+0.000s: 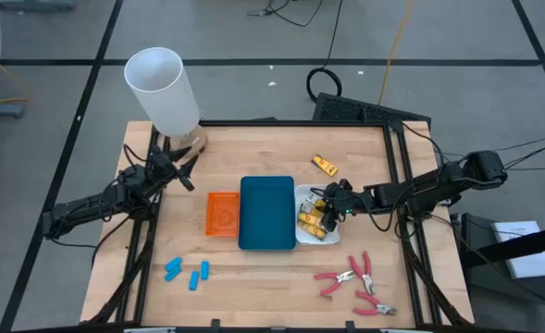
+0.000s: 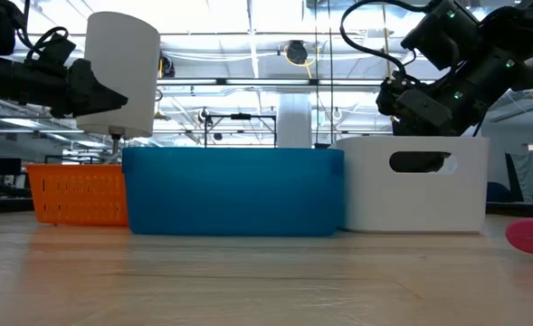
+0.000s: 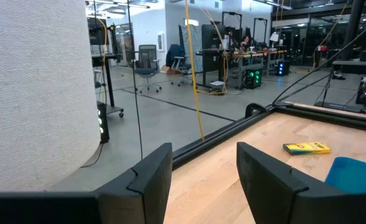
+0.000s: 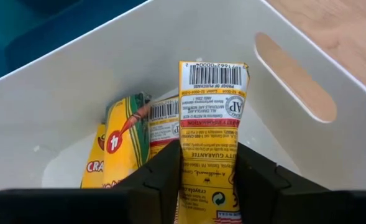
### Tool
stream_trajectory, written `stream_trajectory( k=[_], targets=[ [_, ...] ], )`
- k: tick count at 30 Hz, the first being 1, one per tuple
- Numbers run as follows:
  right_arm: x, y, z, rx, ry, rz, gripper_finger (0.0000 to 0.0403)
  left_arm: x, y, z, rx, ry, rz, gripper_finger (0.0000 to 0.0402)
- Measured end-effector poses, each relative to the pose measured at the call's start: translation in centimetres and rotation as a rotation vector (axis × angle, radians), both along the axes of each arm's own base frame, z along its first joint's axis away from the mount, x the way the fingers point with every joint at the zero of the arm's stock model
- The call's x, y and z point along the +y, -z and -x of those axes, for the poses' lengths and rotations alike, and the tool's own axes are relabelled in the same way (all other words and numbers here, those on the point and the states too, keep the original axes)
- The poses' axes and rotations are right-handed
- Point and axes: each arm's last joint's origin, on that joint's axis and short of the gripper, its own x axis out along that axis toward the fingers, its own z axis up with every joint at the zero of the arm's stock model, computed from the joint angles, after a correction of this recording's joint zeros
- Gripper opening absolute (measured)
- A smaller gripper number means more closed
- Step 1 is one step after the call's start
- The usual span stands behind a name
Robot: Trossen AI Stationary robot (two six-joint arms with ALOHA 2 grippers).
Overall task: Pick & Place School Supplies
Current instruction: Put the yellow crayon box into the white bin, then adjust the white bin
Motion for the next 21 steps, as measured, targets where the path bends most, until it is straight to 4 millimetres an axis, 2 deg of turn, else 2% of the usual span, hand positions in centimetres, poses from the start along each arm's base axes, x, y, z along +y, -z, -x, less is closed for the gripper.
stream_trajectory(
  k=[13, 21],
  targets=[
    [0.1, -0.8, -0.7, -0.104, -0.005, -0.006, 0.019, 0.0, 0.0, 0.0, 0.0, 0.0, 0.0, 0.0182],
    [0.1, -2.0, -1.5, -0.232, -0.076, 0.077, 0.0205, 0.0, 0.0, 0.0, 0.0, 0.0, 0.0, 0.0182]
  ],
)
